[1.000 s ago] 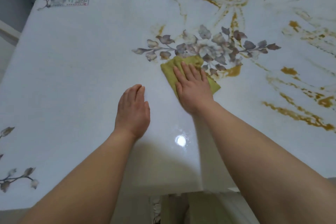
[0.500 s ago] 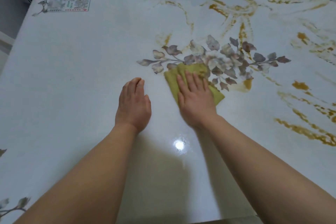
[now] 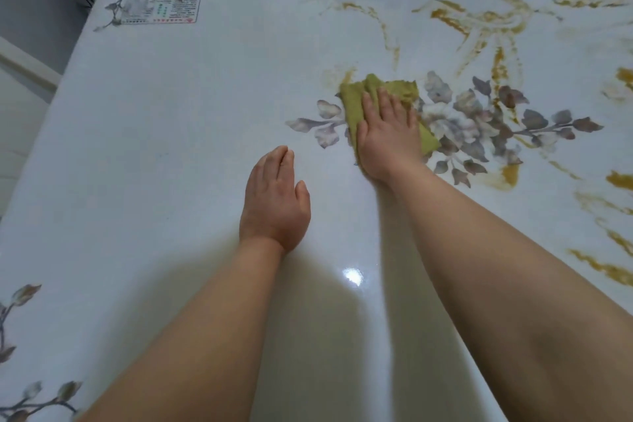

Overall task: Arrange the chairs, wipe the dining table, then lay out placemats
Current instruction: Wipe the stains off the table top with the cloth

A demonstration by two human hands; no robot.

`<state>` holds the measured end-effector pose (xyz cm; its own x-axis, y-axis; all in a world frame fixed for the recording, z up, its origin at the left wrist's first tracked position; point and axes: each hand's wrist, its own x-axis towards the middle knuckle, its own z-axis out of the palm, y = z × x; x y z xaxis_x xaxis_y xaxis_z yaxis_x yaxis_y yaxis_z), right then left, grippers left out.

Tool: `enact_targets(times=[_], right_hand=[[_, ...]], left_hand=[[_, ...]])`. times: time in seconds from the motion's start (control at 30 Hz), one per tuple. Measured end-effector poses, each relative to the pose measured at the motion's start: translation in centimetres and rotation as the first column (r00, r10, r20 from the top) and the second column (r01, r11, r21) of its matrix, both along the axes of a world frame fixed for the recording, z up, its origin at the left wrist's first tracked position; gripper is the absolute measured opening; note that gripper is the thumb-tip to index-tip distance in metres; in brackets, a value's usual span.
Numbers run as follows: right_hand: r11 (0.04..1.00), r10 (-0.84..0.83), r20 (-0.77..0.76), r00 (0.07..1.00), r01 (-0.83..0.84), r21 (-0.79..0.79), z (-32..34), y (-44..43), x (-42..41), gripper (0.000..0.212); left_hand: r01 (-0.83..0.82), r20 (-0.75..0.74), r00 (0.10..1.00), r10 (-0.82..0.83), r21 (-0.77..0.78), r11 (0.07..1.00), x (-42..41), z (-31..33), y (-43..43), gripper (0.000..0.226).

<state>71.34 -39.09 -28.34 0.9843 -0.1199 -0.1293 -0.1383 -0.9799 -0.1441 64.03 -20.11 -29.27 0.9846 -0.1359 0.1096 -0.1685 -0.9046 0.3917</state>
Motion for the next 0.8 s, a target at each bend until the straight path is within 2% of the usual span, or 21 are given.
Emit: enact_targets(times=[0.07,0.13,0.23,0.3,0.47,0.53,0.63,0.8], right_hand=[[0.994,-0.11,0.01,0.994,0.11,-0.016,-0.3,-0.6,-0.4,0.055],[0.991,-0.134,0.058,0.989,0.136,-0.018,-0.4,-0.3,-1.0,0.054],[0.997,0.06,0.118,0.991,-0.065,0.04,-0.1,1.3,-1.3,0.052],[0.977,0.205,0.098,0.974,-0.211,0.046,0.1,2.5,-0.3,0.053],[0.964,0.259,0.014,0.966,-0.26,0.06,0.4,4.4,4.3,0.051],[0.979,0.204,-0.016,0.979,-0.203,0.03,0.3,3.9,5.7,0.052],[1.0,0.03,-0.034,0.999,-0.03,-0.004,0.4,1.6,6.2,0.055],[0.965,-0.262,-0.041,0.964,0.261,-0.021,0.3,-3.6,2.9,0.057]], left_hand=[[0.005,-0.006,1.0,-0.004,0.019,1.0,0.2,0.1,-0.1,0.064],[0.007,-0.006,1.0,-0.006,0.031,0.999,0.1,0.0,-0.1,0.063],[0.01,0.006,1.0,-0.01,0.038,0.999,0.1,-0.1,-0.1,0.059],[0.01,0.012,1.0,-0.011,0.038,0.999,0.1,-0.1,-0.2,0.058],[0.024,0.027,0.999,-0.025,0.051,0.998,0.2,-0.2,-0.2,0.057],[0.026,0.034,0.999,-0.028,0.056,0.998,0.3,-0.3,-0.1,0.057],[0.022,0.031,0.999,-0.023,0.041,0.999,0.3,-0.2,-0.1,0.057],[0.022,0.031,0.999,-0.022,0.028,0.999,0.2,-0.2,-0.2,0.059]])
